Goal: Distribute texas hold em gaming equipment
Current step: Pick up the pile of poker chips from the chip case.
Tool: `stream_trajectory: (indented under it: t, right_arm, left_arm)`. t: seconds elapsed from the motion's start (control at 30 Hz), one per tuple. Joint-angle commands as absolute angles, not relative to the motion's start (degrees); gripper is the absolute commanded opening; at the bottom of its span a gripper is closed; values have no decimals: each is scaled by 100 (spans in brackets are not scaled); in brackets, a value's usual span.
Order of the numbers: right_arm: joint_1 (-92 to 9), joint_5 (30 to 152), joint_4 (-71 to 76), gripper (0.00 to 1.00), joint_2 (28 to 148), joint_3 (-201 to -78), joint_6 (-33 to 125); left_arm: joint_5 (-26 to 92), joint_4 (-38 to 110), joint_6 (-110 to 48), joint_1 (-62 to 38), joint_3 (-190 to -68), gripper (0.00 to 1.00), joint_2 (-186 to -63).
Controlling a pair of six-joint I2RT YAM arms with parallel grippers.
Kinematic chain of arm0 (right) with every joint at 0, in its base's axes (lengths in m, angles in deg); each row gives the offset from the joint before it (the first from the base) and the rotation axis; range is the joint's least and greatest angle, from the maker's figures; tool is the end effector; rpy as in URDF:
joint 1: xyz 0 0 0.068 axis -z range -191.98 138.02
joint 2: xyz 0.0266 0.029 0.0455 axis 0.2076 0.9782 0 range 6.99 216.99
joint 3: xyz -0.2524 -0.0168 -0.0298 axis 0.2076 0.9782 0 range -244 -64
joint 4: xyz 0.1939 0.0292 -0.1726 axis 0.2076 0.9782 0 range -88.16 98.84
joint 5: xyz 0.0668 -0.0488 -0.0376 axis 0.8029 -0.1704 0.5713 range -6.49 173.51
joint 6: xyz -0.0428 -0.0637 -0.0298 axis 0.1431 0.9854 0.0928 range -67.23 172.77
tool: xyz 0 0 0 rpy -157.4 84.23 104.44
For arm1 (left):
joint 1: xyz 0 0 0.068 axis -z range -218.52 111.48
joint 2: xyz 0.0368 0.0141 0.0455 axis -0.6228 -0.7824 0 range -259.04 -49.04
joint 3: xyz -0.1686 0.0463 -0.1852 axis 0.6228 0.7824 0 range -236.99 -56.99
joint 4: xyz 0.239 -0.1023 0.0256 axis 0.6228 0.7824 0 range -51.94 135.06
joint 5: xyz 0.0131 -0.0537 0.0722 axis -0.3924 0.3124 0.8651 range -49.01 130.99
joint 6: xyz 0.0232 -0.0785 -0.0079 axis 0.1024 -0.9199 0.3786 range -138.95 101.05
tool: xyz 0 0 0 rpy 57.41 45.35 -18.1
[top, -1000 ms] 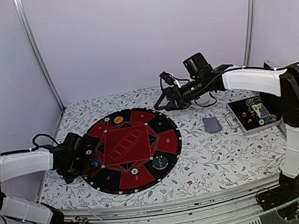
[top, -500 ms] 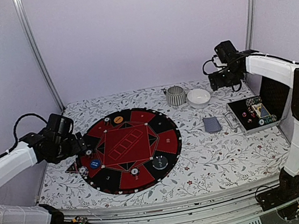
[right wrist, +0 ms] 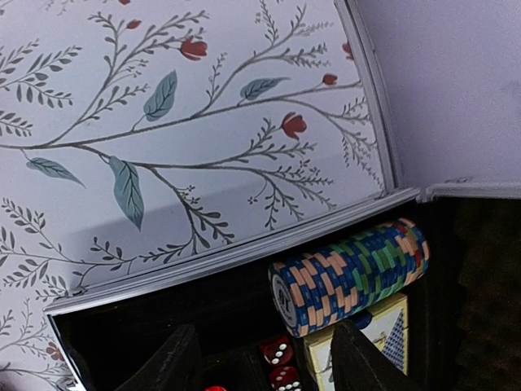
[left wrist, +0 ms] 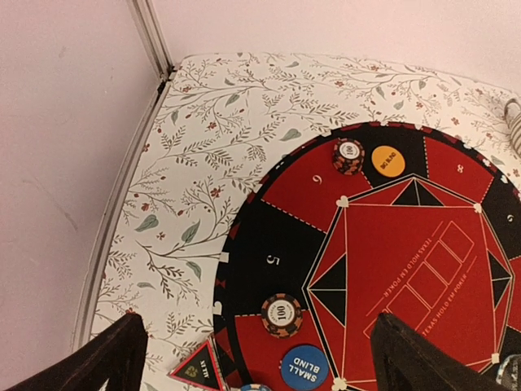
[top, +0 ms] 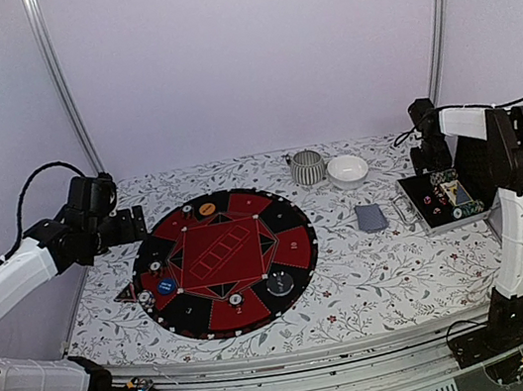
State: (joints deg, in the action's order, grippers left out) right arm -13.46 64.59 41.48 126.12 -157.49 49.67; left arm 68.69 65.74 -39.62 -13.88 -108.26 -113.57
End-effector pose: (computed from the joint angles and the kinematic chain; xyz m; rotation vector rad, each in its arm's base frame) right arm 0.4457 -0.0117 0.1471 0.1351 2.6668 -0.4209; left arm 0.2597 -0.0824 0.2472 -0.1695 2.1856 0.1128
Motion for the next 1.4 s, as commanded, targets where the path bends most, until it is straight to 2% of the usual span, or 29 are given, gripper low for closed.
stream_trajectory:
  t: [0.0,0.07,0.63,0.83,0.97,1.37]
  right_arm:
    - [-1223,6430,4151,52,12864,-15971,4983]
    - [-1191,6311,4143,49,12976,-15994,5023]
    - [-1182,5715,4175,45,13202,-15919,5215]
    - [-1182,5868,4248,44,13208,-15887,5215]
    - [-1196,6302,4201,40,13185,-15713,5215]
    - [-1465,6403,4145,37,13086,-15540,5215]
  left_arm:
    - [6924,6387,-3614,-1478,-10772,98,-11547]
    - [6913,6398,-3618,-1484,-10771,98,-11605]
    - [6657,6366,-3637,-1505,-10964,98,-11944]
    - [6649,6368,-3634,-1506,-10955,98,-11944]
    - [6647,6373,-3622,-1505,-10939,98,-11918]
    - [6582,6372,-3614,-1502,-10903,98,-11913]
